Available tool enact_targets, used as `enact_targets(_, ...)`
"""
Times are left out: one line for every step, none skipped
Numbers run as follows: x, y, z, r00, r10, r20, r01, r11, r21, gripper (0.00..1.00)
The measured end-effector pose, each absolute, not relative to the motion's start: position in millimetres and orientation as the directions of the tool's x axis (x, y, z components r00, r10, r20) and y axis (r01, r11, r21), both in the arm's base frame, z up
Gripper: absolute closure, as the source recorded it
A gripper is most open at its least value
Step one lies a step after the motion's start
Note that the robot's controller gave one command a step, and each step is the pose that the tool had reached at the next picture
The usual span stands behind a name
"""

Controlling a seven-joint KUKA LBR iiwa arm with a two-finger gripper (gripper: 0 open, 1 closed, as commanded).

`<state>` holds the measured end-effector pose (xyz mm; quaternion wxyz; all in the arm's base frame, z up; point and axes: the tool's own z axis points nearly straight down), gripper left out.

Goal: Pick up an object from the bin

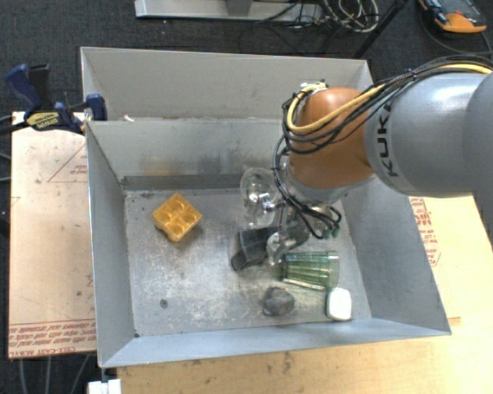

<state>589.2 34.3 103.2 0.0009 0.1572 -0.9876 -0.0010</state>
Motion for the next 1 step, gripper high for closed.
enact_targets(568.1,2.3,229.2,-0.899,-0.437,0.002,-0.437,0.899,0.002,1.00)
